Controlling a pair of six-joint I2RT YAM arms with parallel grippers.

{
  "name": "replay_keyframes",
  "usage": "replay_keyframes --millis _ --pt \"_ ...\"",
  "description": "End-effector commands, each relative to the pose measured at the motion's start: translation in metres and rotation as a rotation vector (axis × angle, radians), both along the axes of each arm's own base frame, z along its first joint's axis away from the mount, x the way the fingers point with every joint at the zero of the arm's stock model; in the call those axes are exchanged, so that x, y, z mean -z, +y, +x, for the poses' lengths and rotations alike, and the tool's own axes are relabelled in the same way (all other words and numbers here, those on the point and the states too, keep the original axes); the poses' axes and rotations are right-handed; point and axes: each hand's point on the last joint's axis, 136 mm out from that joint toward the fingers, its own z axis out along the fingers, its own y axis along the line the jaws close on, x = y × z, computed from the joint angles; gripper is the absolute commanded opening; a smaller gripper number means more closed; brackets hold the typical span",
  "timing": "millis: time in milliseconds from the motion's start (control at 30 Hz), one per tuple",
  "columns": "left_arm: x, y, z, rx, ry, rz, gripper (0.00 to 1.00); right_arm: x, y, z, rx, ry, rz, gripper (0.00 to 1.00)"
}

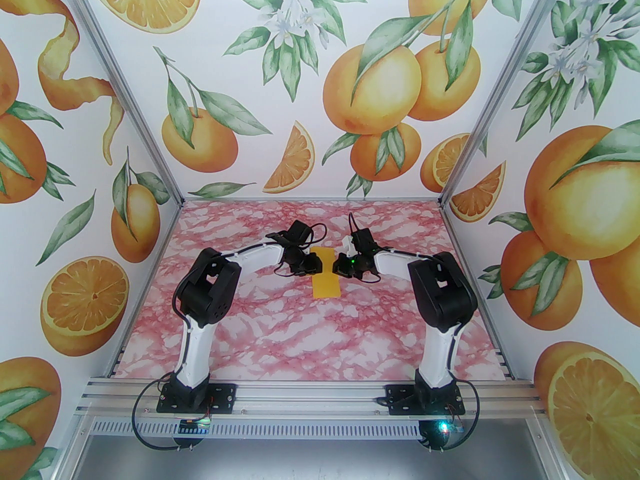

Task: Fold a paper plane with a square sheet of paper (fold left side to right side)

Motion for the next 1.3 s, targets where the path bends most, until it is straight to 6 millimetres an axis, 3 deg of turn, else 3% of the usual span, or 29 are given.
replay_keyframes --millis 0,467,567,700,800,967,1267 --pt "0.019 0.012 -0.004 0.002 0.025 0.054 0.26 0.023 -0.011 -0.013 0.003 0.059 -0.086 0.0" --pt "0.038 0.021 -0.012 -0.006 0.06 0.088 0.27 0.024 -0.011 -0.014 0.001 0.059 -0.093 0.0" --pt "0.03 0.02 -0.01 -0.01 0.05 0.077 0.28 0.024 -0.011 -0.014 0.001 0.058 -0.095 0.0" --pt "-0.006 0.009 -0.003 -0.01 -0.008 -0.001 0.3 0.024 -0.011 -0.014 0.001 0.057 -0.096 0.0" --pt "-0.02 -0.002 -0.006 0.003 -0.008 -0.071 0.31 0.024 -0.011 -0.014 0.001 0.058 -0.097 0.0" --pt "-0.017 -0.012 -0.024 0.02 0.036 -0.125 0.29 0.024 -0.012 -0.014 0.002 0.056 -0.1 0.0" --pt "-0.015 -0.011 -0.05 0.043 0.068 -0.146 0.29 0.025 -0.012 -0.014 0.001 0.058 -0.101 0.0"
